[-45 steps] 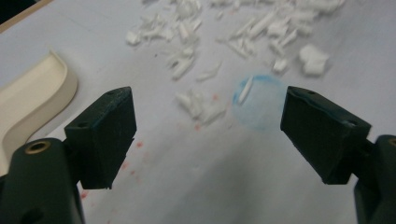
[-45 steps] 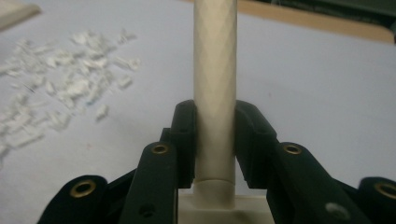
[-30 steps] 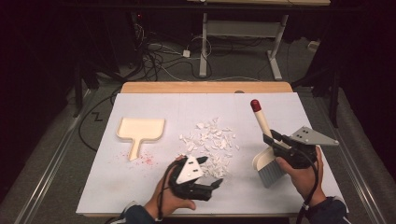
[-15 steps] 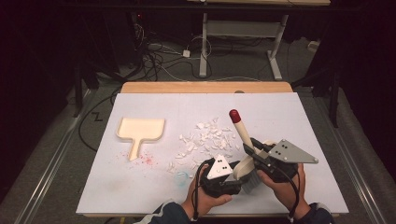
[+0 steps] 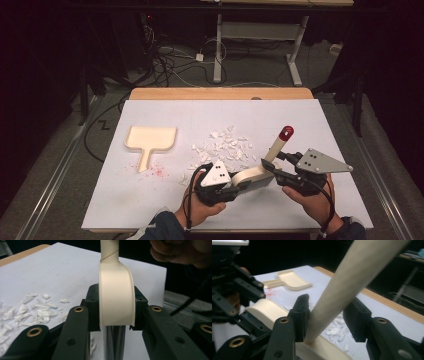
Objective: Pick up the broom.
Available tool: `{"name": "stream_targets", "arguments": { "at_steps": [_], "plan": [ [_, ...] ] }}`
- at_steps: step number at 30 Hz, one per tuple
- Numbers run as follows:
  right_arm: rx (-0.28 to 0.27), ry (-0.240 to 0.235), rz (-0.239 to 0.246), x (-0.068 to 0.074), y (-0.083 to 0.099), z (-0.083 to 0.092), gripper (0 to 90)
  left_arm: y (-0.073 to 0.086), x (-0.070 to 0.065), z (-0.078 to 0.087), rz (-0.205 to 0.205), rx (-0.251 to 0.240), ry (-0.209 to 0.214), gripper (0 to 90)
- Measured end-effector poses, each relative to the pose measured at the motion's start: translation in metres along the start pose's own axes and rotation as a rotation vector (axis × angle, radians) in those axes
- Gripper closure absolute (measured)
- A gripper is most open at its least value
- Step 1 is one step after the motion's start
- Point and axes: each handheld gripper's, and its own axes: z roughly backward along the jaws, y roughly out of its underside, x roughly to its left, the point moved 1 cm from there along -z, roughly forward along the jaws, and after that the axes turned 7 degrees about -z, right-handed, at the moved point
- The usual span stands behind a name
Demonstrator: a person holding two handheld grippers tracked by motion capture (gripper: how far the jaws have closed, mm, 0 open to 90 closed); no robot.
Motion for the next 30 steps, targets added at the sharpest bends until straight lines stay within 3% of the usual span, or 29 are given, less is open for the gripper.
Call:
{"name": "stream_targets", "arguments": {
  "at_steps": [2, 8, 12, 14, 16, 18, 21, 24, 28, 30],
  "plan": [
    [-0.018, -0.041, 0.013, -0.001, 0.0, 0.003, 55.4, 0.001, 0.001, 0.007, -0.039, 0.015, 0.011, 65.6],
    [0.001, -0.171, 0.111, 0.001, 0.001, 0.003, 51.4, 0.007, 0.002, 0.024, -0.081, 0.029, 0.032, 65.6],
    [0.071, -0.244, 0.112, -0.001, 0.008, -0.006, 41.5, 0.012, 0.002, 0.035, -0.087, 0.032, 0.033, 65.6],
    [0.094, -0.27, 0.12, 0.0, 0.012, -0.011, 42.4, 0.014, 0.002, 0.037, -0.096, 0.035, 0.042, 65.6],
    [0.109, -0.278, 0.138, 0.003, 0.013, -0.014, 46.4, 0.014, 0.001, 0.037, -0.1, 0.037, 0.048, 65.7],
    [0.101, -0.274, 0.149, 0.007, 0.012, -0.014, 52.8, 0.016, 0.0, 0.033, -0.125, 0.075, 0.017, 65.5],
    [0.09, -0.271, 0.114, 0.009, 0.006, -0.012, 57.2, 0.016, 0.0, 0.03, -0.106, 0.061, 0.028, 65.2],
    [0.054, -0.27, 0.07, 0.01, -0.001, -0.007, 64.0, 0.012, -0.003, 0.027, -0.118, 0.07, 0.017, 64.9],
    [0.038, -0.223, 0.044, 0.016, -0.007, -0.002, 65.9, 0.01, -0.006, 0.025, -0.134, 0.064, -0.005, 64.9],
    [0.037, -0.223, 0.032, 0.017, -0.009, -0.002, 67.3, 0.01, -0.005, 0.023, -0.142, 0.055, -0.012, 64.7]
  ]
}}
